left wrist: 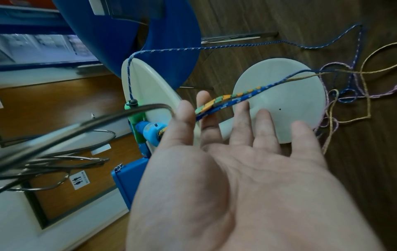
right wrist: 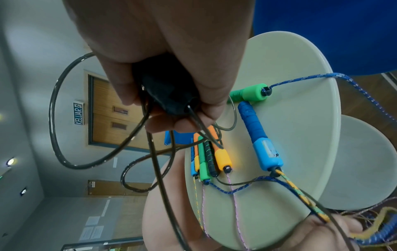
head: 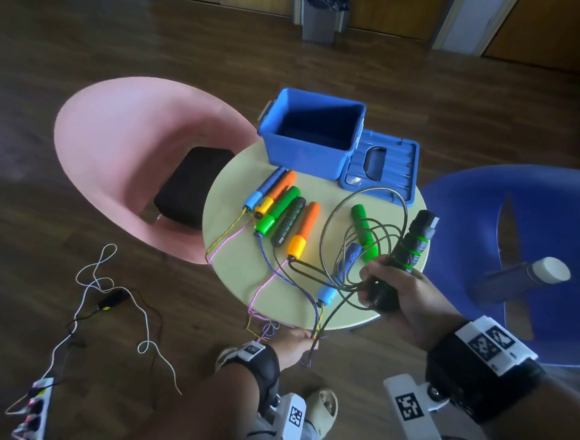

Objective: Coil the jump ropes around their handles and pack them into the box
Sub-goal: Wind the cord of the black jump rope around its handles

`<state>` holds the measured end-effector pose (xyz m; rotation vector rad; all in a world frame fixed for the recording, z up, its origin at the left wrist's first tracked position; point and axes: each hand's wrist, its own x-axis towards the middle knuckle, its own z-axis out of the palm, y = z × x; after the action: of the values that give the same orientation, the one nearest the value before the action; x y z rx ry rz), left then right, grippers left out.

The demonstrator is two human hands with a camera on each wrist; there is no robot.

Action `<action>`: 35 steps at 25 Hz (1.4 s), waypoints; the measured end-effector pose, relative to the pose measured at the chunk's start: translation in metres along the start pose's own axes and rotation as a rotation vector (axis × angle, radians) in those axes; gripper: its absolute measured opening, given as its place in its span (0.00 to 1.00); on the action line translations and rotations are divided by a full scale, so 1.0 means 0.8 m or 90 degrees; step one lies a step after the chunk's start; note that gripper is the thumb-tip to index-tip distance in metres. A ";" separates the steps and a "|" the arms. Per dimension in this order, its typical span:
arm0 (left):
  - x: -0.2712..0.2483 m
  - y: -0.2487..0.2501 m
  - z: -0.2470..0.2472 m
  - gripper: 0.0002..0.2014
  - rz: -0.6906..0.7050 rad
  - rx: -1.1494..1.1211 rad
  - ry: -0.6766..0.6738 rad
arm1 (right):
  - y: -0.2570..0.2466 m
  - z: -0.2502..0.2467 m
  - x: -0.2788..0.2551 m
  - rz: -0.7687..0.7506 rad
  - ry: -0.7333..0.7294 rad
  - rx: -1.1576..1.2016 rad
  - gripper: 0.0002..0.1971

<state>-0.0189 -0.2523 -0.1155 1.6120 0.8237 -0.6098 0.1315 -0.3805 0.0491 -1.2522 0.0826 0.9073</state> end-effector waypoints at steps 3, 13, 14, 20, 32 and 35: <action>-0.003 0.000 -0.006 0.11 0.009 -0.022 0.018 | 0.002 -0.016 0.004 -0.017 0.030 -0.043 0.07; -0.022 0.025 -0.045 0.11 0.075 -0.229 0.090 | 0.033 -0.068 -0.002 -0.051 0.008 -0.699 0.14; -0.022 0.027 -0.046 0.10 0.077 -0.278 0.083 | 0.038 -0.070 -0.001 -0.032 -0.039 -0.813 0.12; -0.032 0.039 -0.053 0.10 0.071 -0.285 0.103 | 0.072 -0.061 0.006 0.083 -0.254 -1.148 0.11; -0.055 0.040 -0.065 0.18 0.031 -0.313 0.006 | 0.130 -0.003 0.026 0.166 -0.226 -1.147 0.05; -0.052 0.034 -0.067 0.16 0.019 -0.295 -0.005 | 0.151 0.011 0.033 0.186 -0.247 -1.097 0.08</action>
<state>-0.0257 -0.2095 -0.0563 1.1952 0.8610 -0.3675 0.0695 -0.3553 -0.0554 -2.6043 -1.0634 1.5016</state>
